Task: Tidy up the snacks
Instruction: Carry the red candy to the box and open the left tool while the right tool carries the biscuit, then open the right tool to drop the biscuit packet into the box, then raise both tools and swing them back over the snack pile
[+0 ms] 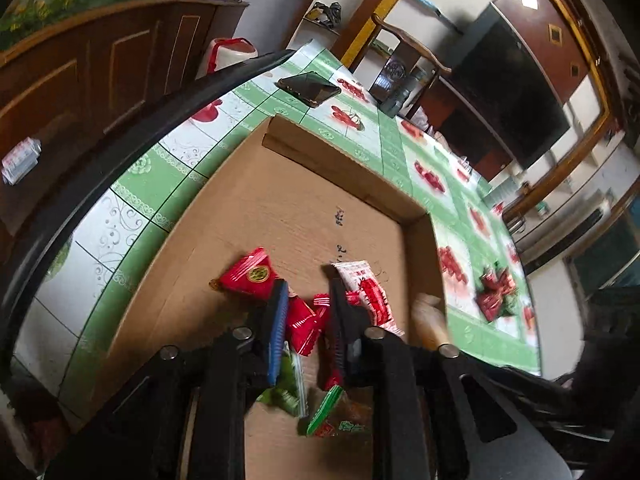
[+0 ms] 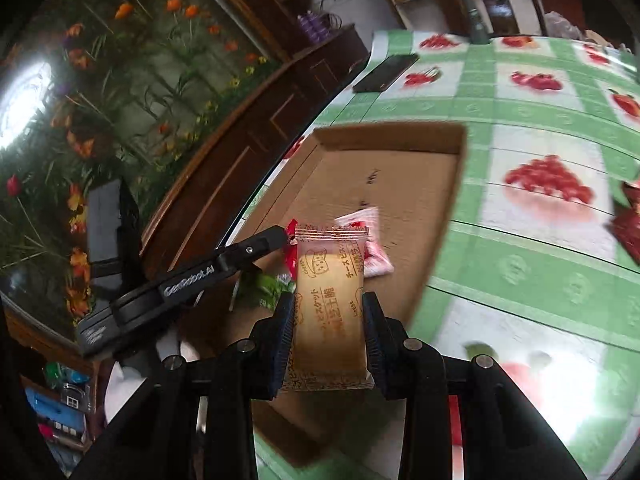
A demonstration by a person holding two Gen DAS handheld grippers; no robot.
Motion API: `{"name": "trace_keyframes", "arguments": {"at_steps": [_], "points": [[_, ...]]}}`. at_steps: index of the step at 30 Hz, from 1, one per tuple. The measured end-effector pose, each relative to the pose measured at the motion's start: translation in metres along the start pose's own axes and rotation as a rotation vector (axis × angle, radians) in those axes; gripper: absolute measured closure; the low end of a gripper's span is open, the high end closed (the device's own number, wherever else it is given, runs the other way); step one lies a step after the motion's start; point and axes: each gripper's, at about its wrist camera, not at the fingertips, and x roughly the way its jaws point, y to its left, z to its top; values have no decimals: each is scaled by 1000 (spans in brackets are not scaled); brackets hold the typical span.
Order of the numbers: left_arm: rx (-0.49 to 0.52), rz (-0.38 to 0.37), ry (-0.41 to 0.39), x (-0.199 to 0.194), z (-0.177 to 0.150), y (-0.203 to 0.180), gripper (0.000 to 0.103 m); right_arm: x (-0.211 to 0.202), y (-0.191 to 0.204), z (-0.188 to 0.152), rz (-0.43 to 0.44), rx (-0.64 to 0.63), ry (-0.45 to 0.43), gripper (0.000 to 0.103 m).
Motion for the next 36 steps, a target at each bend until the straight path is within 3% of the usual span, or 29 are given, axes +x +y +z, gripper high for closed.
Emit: {"name": "trace_keyframes", "arguments": {"at_steps": [6, 8, 11, 18, 22, 25, 27, 30, 34, 36], "points": [[-21, -103, -49, -24, -5, 2, 64, 17, 22, 9, -120, -132, -84, 63], [-22, -120, -60, -33, -6, -2, 43, 9, 26, 8, -142, -158, -111, 62], [-58, -174, -90, -52, -7, -9, 25, -12, 26, 6, -139, -151, -150, 61], [-13, -445, -203, -106, -22, -36, 20, -118, 12, -12, -238, -155, -295, 55], [17, -537, -174, -122, -21, -61, 20, -206, 7, -25, -259, -133, -410, 55], [87, -537, -199, -151, -22, -85, 20, -275, 15, -26, -272, -135, -504, 55], [158, -518, -230, -179, -22, -102, 20, -322, 22, -30, -303, -150, -581, 51], [278, -427, -312, -233, -19, -125, 20, -386, 40, -28, -330, -170, -652, 44], [471, -162, -538, -315, -7, -159, 20, -450, 68, -21, -417, -225, -719, 44], [545, 31, -639, -341, 3, -177, 15, -480, 83, -13, -506, -255, -765, 42]]}}
